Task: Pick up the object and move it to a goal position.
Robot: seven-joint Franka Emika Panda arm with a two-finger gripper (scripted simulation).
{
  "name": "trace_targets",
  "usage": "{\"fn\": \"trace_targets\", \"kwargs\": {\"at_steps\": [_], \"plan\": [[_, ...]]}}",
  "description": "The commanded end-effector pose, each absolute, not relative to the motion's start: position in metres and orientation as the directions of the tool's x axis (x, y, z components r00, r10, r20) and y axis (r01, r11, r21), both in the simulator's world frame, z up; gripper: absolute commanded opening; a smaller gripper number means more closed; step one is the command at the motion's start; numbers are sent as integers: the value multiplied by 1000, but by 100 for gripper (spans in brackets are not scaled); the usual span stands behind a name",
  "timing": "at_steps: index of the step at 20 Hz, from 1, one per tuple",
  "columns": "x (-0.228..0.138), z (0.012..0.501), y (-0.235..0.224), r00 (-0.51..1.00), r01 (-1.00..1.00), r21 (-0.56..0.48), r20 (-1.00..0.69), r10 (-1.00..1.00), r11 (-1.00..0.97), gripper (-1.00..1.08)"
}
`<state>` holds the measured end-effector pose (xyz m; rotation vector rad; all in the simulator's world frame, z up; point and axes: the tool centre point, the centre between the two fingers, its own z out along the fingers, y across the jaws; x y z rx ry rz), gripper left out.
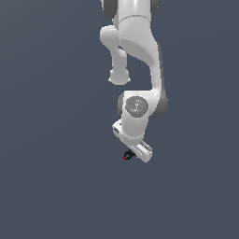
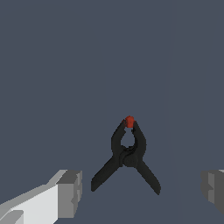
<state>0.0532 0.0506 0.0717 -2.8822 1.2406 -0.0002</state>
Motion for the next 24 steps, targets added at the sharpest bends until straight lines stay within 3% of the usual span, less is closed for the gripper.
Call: {"fn": "trace_targets", "kwargs": {"at_steps": [1, 12, 24], "plan": [[54, 68, 52, 666, -746, -2, -1, -746, -666, 100], [55, 61, 53, 645, -764, 0, 0, -764, -645, 100], [55, 14, 53, 642, -766, 0, 0, -766, -642, 100]]}}
